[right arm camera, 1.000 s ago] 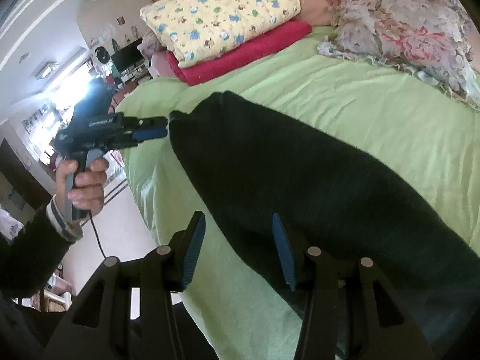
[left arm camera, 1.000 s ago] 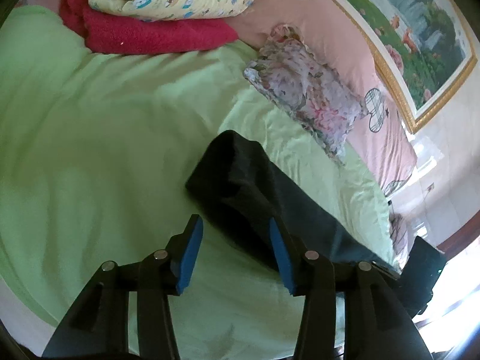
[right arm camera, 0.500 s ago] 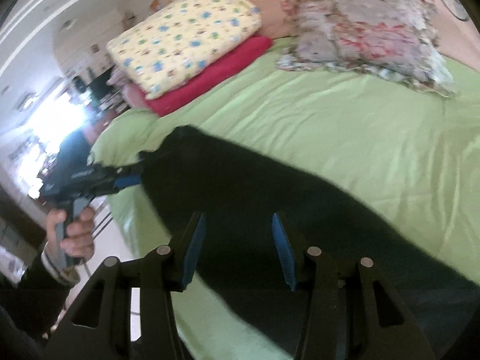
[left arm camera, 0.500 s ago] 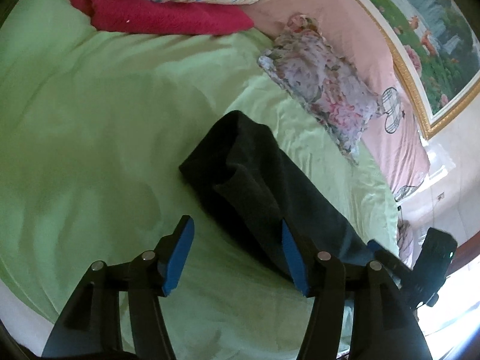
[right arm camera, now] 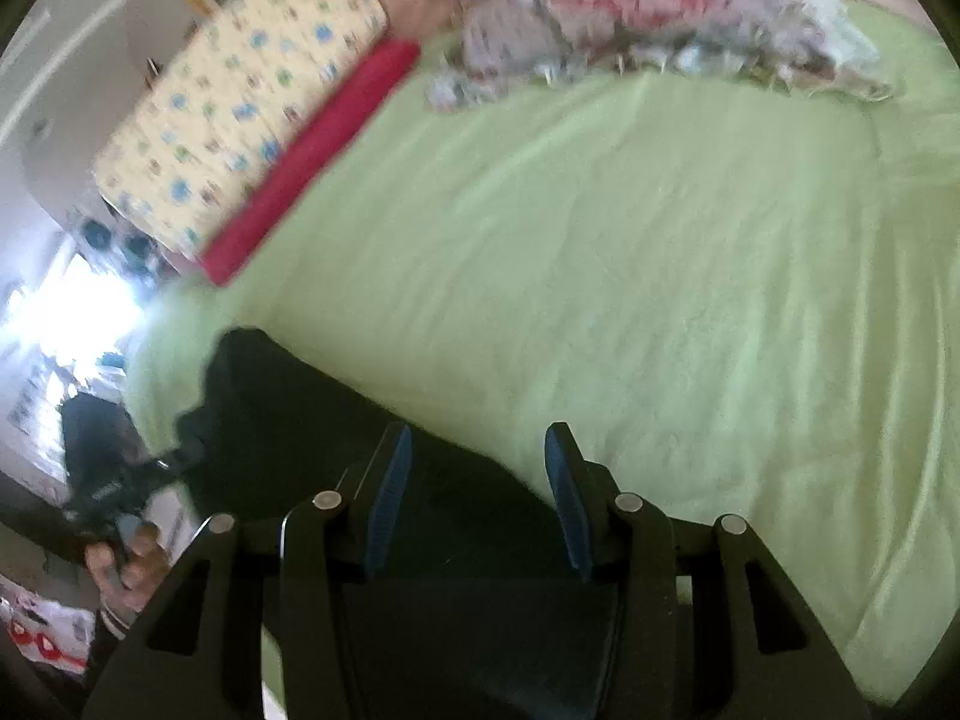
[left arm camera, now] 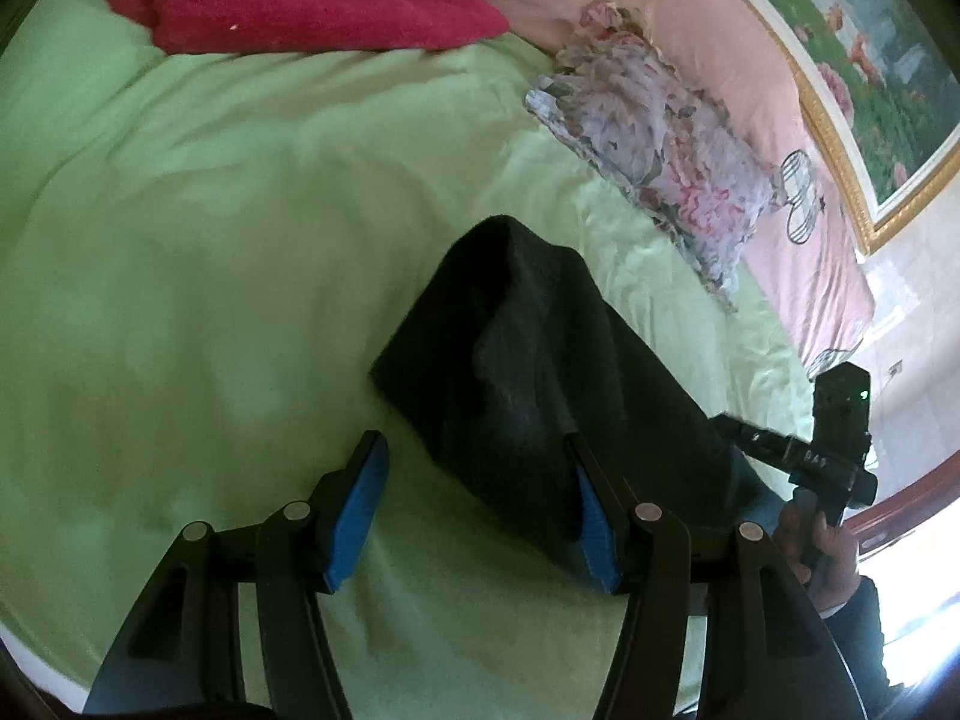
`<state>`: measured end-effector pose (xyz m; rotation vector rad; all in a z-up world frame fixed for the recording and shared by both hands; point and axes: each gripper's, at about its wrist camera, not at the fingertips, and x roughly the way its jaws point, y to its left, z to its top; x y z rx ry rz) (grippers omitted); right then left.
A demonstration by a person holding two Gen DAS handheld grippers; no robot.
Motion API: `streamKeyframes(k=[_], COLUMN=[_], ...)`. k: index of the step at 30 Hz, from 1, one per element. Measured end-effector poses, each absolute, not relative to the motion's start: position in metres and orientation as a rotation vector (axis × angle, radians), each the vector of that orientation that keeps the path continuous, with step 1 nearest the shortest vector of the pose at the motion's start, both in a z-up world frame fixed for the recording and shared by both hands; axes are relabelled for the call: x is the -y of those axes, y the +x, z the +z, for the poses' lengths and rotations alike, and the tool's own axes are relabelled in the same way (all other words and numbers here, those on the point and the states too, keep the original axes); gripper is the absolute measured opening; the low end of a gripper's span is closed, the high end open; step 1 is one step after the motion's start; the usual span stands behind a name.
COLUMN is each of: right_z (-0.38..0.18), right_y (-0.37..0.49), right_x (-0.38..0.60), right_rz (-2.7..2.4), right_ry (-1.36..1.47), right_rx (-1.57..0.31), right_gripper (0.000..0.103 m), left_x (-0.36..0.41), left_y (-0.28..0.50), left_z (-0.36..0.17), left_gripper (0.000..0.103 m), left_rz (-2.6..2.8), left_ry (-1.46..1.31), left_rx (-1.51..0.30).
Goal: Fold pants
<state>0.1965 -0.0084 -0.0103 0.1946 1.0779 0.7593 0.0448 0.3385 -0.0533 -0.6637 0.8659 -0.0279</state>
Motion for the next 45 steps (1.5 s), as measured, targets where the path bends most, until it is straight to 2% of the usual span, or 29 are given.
streamKeyframes(k=[3, 5, 6, 7, 8, 12, 14, 19, 23, 26, 28, 32, 34, 36, 45], right_z=[-0.027, -0.026, -0.024, -0.023, -0.023, 0.000, 0.015, 0.024, 0.002, -0.011, -0.009, 0.010, 0.020, 0.027, 0.032], right_y=[0.203, 0.200, 0.197, 0.193, 0.191, 0.177, 0.180, 0.185, 0.188, 0.191, 0.187, 0.170, 0.158, 0.145, 0.084], right_x=[-0.006, -0.009, -0.011, -0.013, -0.015, -0.017, -0.012, -0.019, -0.031, -0.031, -0.024, 0.000, 0.017, 0.033, 0.116], right_rz=[0.772, 0.782, 0.787, 0.796, 0.811, 0.755, 0.724, 0.676, 0.660, 0.640, 0.624, 0.614, 0.614, 0.605, 0.517], right_ry=[0.138, 0.090, 0.062, 0.041, 0.027, -0.072, -0.054, -0.049, -0.030, 0.018, 0.050, 0.095, 0.120, 0.149, 0.264], right_rx=[-1.155, -1.135, -1.131, -1.130, -1.131, -1.010, -0.950, -0.888, -0.926, -0.950, -0.940, -0.888, -0.859, -0.838, -0.803], right_gripper=[0.048, 0.046, 0.039, 0.031, 0.022, 0.011, 0.010, 0.009, 0.010, 0.018, 0.026, 0.029, 0.031, 0.038, 0.039], left_x=[-0.336, -0.332, -0.329, -0.327, -0.325, -0.320, -0.317, -0.313, -0.328, -0.337, -0.341, -0.339, -0.335, -0.327, -0.254], left_y=[0.060, 0.069, 0.073, 0.075, 0.077, 0.068, 0.061, 0.056, 0.072, 0.082, 0.080, 0.070, 0.067, 0.065, 0.073], left_z=[-0.055, -0.055, -0.054, -0.053, -0.050, -0.017, 0.003, 0.023, -0.010, -0.032, -0.033, -0.022, -0.015, -0.005, 0.038], left_gripper=[0.057, 0.051, 0.047, 0.034, 0.034, 0.031, 0.030, 0.030, 0.030, 0.032, 0.037, 0.053, 0.053, 0.054, 0.063], left_rz=[-0.024, -0.007, 0.000, -0.002, -0.005, -0.018, -0.022, -0.020, 0.011, 0.037, 0.050, 0.173, 0.177, 0.181, 0.027], left_ry=[-0.630, -0.600, -0.579, -0.567, -0.563, -0.542, -0.532, -0.456, -0.446, -0.452, -0.462, -0.372, -0.362, -0.333, -0.243], left_rx=[-0.864, -0.866, -0.862, -0.861, -0.859, -0.764, -0.720, -0.698, -0.789, -0.849, -0.843, -0.820, -0.815, -0.800, -0.730])
